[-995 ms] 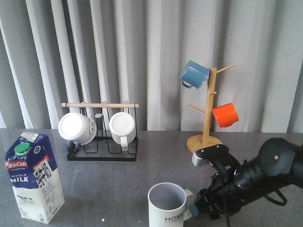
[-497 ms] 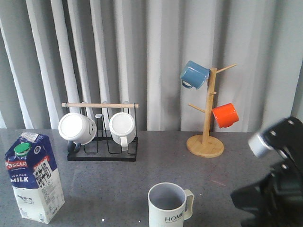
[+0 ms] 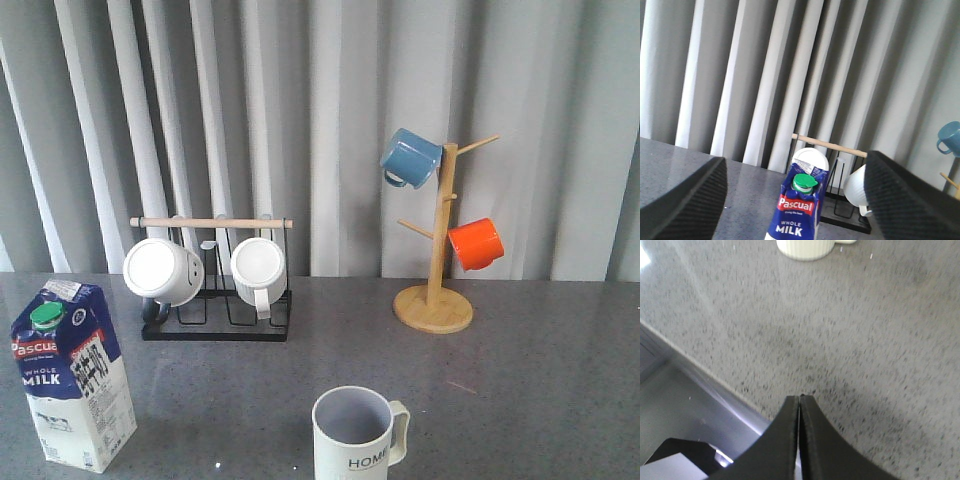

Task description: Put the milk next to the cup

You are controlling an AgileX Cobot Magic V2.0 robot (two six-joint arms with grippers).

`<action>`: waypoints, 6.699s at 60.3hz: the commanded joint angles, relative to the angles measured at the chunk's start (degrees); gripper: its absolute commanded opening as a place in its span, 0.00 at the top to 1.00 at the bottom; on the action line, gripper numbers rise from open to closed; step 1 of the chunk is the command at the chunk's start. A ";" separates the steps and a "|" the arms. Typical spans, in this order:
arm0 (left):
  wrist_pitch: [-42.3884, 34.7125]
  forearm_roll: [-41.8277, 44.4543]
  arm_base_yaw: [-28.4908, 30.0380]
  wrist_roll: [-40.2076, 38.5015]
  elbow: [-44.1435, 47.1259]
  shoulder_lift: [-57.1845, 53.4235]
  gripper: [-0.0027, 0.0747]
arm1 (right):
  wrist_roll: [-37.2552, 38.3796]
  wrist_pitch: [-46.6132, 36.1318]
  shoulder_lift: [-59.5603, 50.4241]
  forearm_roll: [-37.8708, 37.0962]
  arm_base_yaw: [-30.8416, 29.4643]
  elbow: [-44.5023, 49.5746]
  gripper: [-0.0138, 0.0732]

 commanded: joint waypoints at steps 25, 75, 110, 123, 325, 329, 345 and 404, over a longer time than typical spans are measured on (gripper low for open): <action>38.64 -29.51 -11.49 49.75 -38.28 24.87 0.22 | 1.12 -3.70 -0.31 1.05 -0.39 0.20 0.85; 67.26 -31.31 -11.49 51.44 -78.82 65.28 0.22 | 1.66 -2.94 -0.31 1.09 -0.39 0.20 0.85; 67.26 -32.04 -7.72 51.28 -78.54 70.70 0.22 | 1.66 -3.02 -0.31 1.09 -0.39 0.20 0.85; 67.26 -33.00 -7.45 52.57 -78.54 71.52 0.22 | 1.66 -3.10 -0.31 1.09 -0.39 0.20 0.85; 67.23 -56.05 -19.57 55.71 -86.80 84.37 0.97 | 2.19 -3.17 -0.31 1.09 -0.39 0.20 0.85; 67.23 -56.05 -19.57 55.71 -86.80 84.72 0.97 | 2.19 -3.17 -0.31 1.09 -0.39 0.20 0.85; 67.23 -56.05 -19.57 55.76 -86.80 84.88 0.95 | 2.18 -3.17 -0.31 1.09 -0.39 0.20 0.85; 67.23 -56.30 -19.57 55.69 -86.80 80.77 0.26 | 2.18 -3.19 -0.31 1.04 -0.39 0.20 0.85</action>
